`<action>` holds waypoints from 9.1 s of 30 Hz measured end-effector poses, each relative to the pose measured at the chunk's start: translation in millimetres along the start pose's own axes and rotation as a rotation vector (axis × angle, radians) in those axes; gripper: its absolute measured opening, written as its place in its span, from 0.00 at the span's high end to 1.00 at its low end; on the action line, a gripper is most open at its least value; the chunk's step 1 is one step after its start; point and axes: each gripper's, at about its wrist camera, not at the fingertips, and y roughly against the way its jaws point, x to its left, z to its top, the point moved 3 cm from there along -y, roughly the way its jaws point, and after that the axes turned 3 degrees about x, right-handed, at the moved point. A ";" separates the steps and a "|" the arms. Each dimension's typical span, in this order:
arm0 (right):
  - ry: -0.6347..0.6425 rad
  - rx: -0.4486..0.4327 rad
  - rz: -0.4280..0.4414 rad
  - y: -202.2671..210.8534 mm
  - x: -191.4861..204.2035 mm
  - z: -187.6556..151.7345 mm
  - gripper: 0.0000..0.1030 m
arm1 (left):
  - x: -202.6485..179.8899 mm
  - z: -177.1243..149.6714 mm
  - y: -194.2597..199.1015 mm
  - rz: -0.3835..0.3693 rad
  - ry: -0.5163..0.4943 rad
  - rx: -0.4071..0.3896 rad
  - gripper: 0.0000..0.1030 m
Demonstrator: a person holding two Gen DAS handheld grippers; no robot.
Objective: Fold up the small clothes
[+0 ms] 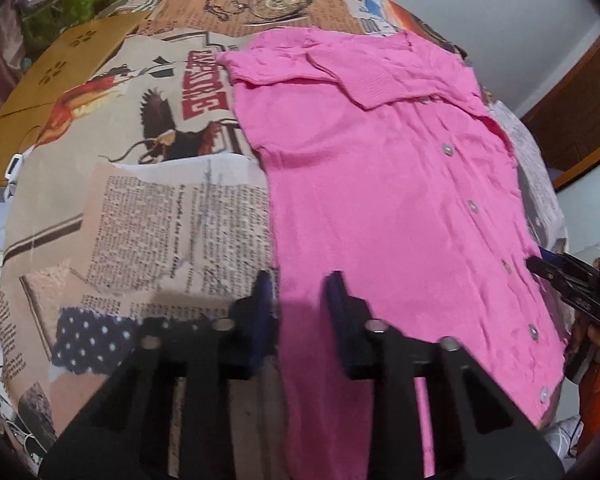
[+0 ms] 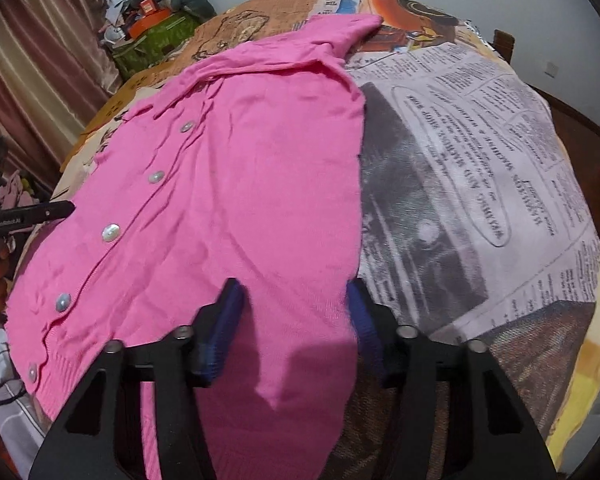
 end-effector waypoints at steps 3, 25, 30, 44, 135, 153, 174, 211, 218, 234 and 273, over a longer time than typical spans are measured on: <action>0.012 0.002 0.019 -2.6 4.5 0.8 0.89 | -4.6 -0.9 0.7 -0.011 -0.007 0.000 0.92; 0.085 -0.237 0.040 55.4 24.7 73.3 0.95 | -33.0 83.0 84.0 0.076 -0.104 -0.288 0.97; 0.108 -0.273 0.011 51.8 22.3 107.8 0.95 | -26.1 123.8 67.1 0.118 -0.085 -0.294 0.97; 0.076 -0.197 -0.100 -18.0 -11.6 142.5 0.95 | 32.8 168.1 -39.5 0.233 0.030 -0.125 0.96; 0.038 -0.256 -0.151 -36.0 -34.8 276.9 0.92 | 66.1 308.5 -61.4 0.274 0.122 -0.183 0.97; 0.059 -0.229 -0.105 2.9 -35.2 171.2 0.52 | 63.9 176.5 -38.7 0.146 0.032 -0.065 0.47; 0.032 -0.111 -0.020 -25.8 -20.0 110.5 0.92 | 12.5 125.6 -40.5 0.122 -0.034 -0.068 0.95; 0.069 -0.127 -0.050 36.8 8.3 40.1 0.74 | 28.4 60.2 32.8 0.183 -0.060 -0.106 0.90; 0.125 -0.129 -0.043 8.9 17.9 78.0 0.74 | 4.3 100.1 -8.4 0.173 -0.124 -0.059 0.90; 0.318 -0.095 -0.031 -50.0 43.9 127.9 0.73 | 0.3 155.3 -63.5 0.175 -0.209 0.005 0.85; 0.209 -0.118 -0.121 -47.1 -17.3 164.0 0.58 | -84.5 223.2 -87.8 0.217 -0.245 -0.082 0.55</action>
